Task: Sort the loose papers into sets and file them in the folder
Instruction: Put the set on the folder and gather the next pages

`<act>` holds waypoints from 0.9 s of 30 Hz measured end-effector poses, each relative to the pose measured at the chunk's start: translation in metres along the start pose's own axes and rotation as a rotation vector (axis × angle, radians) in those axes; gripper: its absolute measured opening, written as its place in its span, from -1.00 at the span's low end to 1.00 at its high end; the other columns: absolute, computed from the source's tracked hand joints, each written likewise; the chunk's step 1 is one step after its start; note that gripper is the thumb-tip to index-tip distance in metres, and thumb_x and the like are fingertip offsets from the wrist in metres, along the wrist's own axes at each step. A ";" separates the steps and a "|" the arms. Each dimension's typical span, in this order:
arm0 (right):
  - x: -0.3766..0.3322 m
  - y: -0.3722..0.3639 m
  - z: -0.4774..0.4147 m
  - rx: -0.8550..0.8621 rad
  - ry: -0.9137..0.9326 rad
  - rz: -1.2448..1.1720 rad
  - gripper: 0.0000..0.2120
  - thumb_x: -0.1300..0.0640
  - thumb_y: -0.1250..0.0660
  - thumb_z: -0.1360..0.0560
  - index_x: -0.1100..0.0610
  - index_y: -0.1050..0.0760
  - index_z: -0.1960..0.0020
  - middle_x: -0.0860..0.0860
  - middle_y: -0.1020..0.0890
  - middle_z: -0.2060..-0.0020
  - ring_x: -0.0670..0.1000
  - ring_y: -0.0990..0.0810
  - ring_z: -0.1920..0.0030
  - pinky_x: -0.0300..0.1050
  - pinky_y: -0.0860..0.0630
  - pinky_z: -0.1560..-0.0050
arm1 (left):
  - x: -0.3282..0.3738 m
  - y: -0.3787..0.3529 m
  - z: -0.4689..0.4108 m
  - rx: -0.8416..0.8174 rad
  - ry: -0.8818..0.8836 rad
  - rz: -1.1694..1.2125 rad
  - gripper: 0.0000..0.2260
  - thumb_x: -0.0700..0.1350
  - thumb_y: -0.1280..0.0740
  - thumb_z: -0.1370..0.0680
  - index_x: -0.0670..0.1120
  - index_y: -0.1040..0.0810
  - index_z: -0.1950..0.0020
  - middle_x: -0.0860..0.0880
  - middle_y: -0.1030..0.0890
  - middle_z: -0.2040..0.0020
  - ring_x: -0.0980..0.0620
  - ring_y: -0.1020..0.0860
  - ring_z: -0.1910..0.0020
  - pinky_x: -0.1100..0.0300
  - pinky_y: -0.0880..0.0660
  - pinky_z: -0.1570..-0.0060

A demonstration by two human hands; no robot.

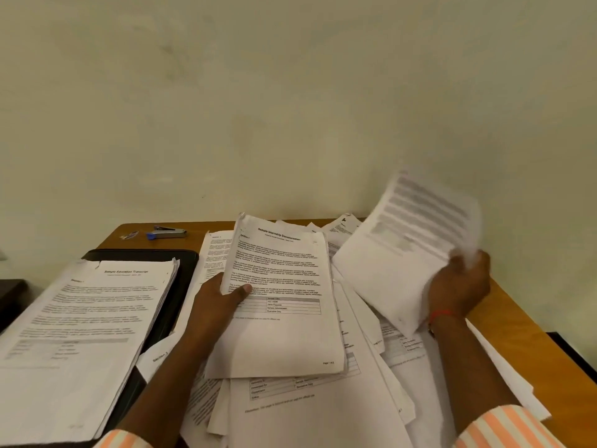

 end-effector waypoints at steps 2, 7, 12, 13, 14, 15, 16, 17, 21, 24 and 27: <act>-0.004 0.018 -0.007 0.225 0.015 -0.085 -0.76 0.14 -0.22 -0.64 0.27 -0.47 -0.22 0.15 -0.61 -0.13 0.08 -0.59 -0.13 -0.22 -0.50 -0.09 | 0.002 0.002 0.001 -0.001 -0.007 0.052 -0.74 0.01 -0.44 -0.56 0.04 -0.60 -0.25 0.06 -0.71 -0.08 0.04 -0.70 0.00 -0.02 -0.64 -0.07; -0.003 0.022 -0.004 0.234 -0.027 -0.188 -0.72 0.15 -0.22 -0.66 0.30 -0.44 -0.27 0.17 -0.59 -0.21 -0.02 -0.59 -0.14 -0.48 -0.50 0.01 | 0.015 0.003 0.004 -0.018 -0.007 0.234 -0.64 0.00 -0.44 -0.54 0.02 -0.54 -0.32 0.00 -0.70 -0.14 -0.04 -0.71 -0.05 -0.12 -0.64 -0.08; -0.013 -0.002 0.021 0.014 -0.022 -0.166 -0.72 0.14 -0.27 -0.65 0.28 -0.46 -0.29 0.09 -0.58 -0.19 -0.04 -0.57 -0.13 -0.32 -0.57 -0.07 | 0.022 0.004 0.005 -0.043 0.017 0.388 -0.58 -0.03 -0.46 -0.46 0.00 -0.54 -0.31 -0.04 -0.70 -0.16 -0.12 -0.70 -0.09 -0.20 -0.61 -0.12; -0.015 -0.008 0.027 -0.049 -0.040 -0.177 -0.72 0.14 -0.29 -0.64 0.26 -0.47 -0.29 0.08 -0.59 -0.19 -0.08 -0.58 -0.10 -0.26 -0.58 -0.08 | 0.023 0.003 0.005 -0.048 0.015 0.398 -0.59 -0.04 -0.46 -0.46 -0.01 -0.54 -0.30 -0.04 -0.70 -0.16 -0.13 -0.70 -0.09 -0.20 -0.60 -0.13; -0.017 -0.013 0.033 -0.119 -0.064 -0.201 -0.74 0.15 -0.30 -0.64 0.23 -0.49 -0.28 0.05 -0.61 -0.16 -0.12 -0.59 -0.06 -0.20 -0.60 -0.06 | 0.024 0.002 0.006 -0.045 0.012 0.394 -0.59 -0.03 -0.46 -0.46 -0.01 -0.55 -0.30 -0.04 -0.71 -0.15 -0.12 -0.70 -0.09 -0.20 -0.60 -0.13; -0.021 -0.019 0.040 -0.192 -0.090 -0.218 -0.77 0.15 -0.31 -0.63 0.21 -0.51 -0.26 0.02 -0.62 -0.14 -0.16 -0.60 -0.04 -0.16 -0.61 -0.05 | 0.024 0.002 0.006 -0.038 0.007 0.375 -0.59 -0.02 -0.46 -0.46 0.00 -0.55 -0.30 -0.03 -0.71 -0.15 -0.10 -0.70 -0.08 -0.19 -0.61 -0.13; -0.023 -0.025 0.048 -0.273 -0.106 -0.230 -0.79 0.16 -0.32 -0.63 0.19 -0.53 -0.23 0.00 -0.63 -0.12 -0.16 -0.61 -0.03 -0.13 -0.61 -0.06 | 0.024 0.001 0.007 -0.031 0.003 0.347 -0.60 -0.01 -0.46 -0.46 0.01 -0.55 -0.30 -0.02 -0.71 -0.15 -0.08 -0.70 -0.08 -0.18 -0.61 -0.13; -0.026 -0.032 0.056 -0.351 -0.112 -0.230 -0.80 0.16 -0.32 -0.62 0.16 -0.54 -0.23 -0.02 -0.65 -0.12 -0.12 -0.63 -0.05 -0.11 -0.61 -0.08 | 0.024 0.000 0.007 -0.025 -0.008 0.316 -0.60 0.00 -0.46 -0.48 0.02 -0.55 -0.30 -0.01 -0.71 -0.15 -0.07 -0.70 -0.08 -0.17 -0.62 -0.13; -0.039 -0.051 0.101 -0.663 -0.114 -0.189 -0.85 0.12 -0.34 -0.61 0.10 -0.58 -0.16 -0.03 -0.70 0.00 0.00 -0.68 -0.02 -0.10 -0.65 0.02 | 0.022 -0.006 0.008 0.003 -0.048 0.200 -0.61 0.04 -0.44 -0.54 0.05 -0.52 -0.35 0.04 -0.69 -0.17 -0.03 -0.67 -0.12 -0.11 -0.60 -0.16; -0.046 -0.055 0.126 -0.827 -0.109 -0.221 -0.86 0.06 -0.37 -0.60 0.13 -0.58 -0.03 0.06 -0.71 0.09 0.16 -0.68 0.01 0.08 -0.68 0.06 | 0.025 -0.007 0.010 0.014 -0.069 0.177 -0.63 0.04 -0.40 -0.57 0.06 -0.49 -0.36 0.08 -0.66 -0.18 0.03 -0.65 -0.12 0.05 -0.60 -0.12; -0.045 -0.057 0.135 -0.868 -0.206 -0.307 -0.75 -0.07 -0.28 -0.63 0.03 -0.59 -0.19 0.01 -0.69 -0.10 0.07 -0.66 -0.14 0.12 -0.61 -0.17 | 0.025 -0.002 0.009 0.033 -0.052 0.216 -0.57 0.12 -0.44 -0.55 0.07 -0.48 -0.38 0.05 -0.66 -0.21 -0.02 -0.66 -0.14 -0.11 -0.60 -0.18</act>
Point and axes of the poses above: each hand's wrist, its own z-axis away from the middle knuckle, its own y-axis out of the back of the hand, x = y × z, the point moved 4 cm from there along -z, towards the middle knuckle
